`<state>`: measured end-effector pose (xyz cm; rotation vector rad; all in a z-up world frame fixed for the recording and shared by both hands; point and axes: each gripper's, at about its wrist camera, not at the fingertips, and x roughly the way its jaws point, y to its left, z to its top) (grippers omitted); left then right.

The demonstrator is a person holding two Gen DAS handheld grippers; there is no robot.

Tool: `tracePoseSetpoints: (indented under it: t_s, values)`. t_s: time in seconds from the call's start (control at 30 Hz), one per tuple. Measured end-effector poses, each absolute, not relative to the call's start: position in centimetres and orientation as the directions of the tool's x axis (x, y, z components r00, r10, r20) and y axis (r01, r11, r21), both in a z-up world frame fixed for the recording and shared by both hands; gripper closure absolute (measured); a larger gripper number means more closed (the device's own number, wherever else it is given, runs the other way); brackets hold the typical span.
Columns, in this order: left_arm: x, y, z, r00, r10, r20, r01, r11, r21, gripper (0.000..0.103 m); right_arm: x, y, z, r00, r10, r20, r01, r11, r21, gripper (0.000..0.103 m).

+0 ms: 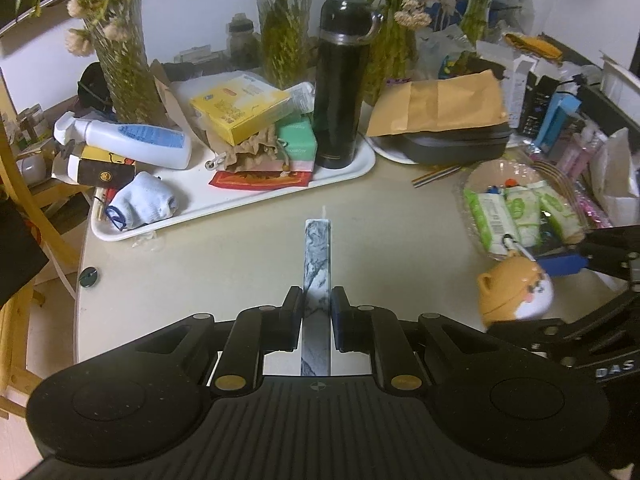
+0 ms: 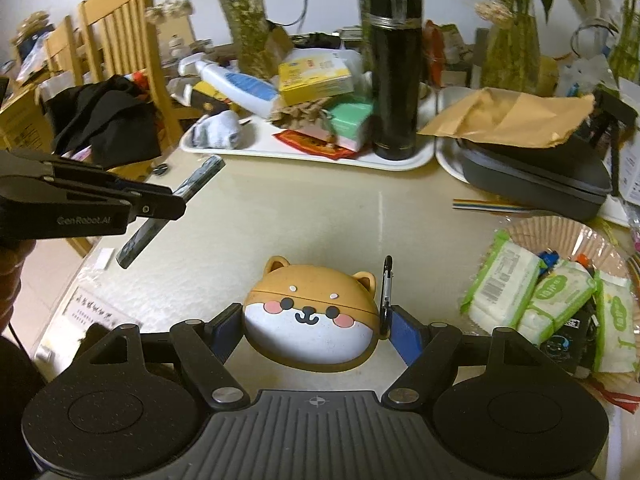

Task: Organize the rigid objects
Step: 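Carry the marbled stick with the left tool while the right tool carries the dog pouch to the box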

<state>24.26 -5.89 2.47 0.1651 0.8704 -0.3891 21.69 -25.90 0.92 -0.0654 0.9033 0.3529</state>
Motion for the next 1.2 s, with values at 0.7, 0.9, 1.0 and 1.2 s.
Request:
tracePoseSetpoints:
  t_s: [0.7, 0.9, 1.0, 1.2]
  values:
    - [17.0, -4.5, 5.3, 0.584, -0.294, -0.757, 0.422, 0.906, -0.027, 0.087, 15.8, -24.0, 1.2, 0.538, 0.347, -0.768, -0.417, 0.902, 0.116, 0.024]
    - [15.4, -4.3, 5.0, 0.571, -0.306, -0.762, 0.424, 0.905, -0.046, 0.087, 14.5, -23.9, 1.1, 0.532, 0.344, -0.773, -0.417, 0.902, 0.114, 0.024]
    - [14.5, -4.1, 4.7, 0.56, -0.317, -0.766, 0.435, 0.899, -0.054, 0.087, 13.9, -23.9, 0.9, 0.532, 0.342, -0.775, -0.413, 0.904, 0.115, 0.024]
    - [12.7, -4.1, 3.6, 0.517, -0.353, -0.78, 0.481, 0.874, -0.077, 0.087, 13.1, -23.8, 0.8, 0.528, 0.341, -0.778, -0.415, 0.903, 0.114, 0.024]
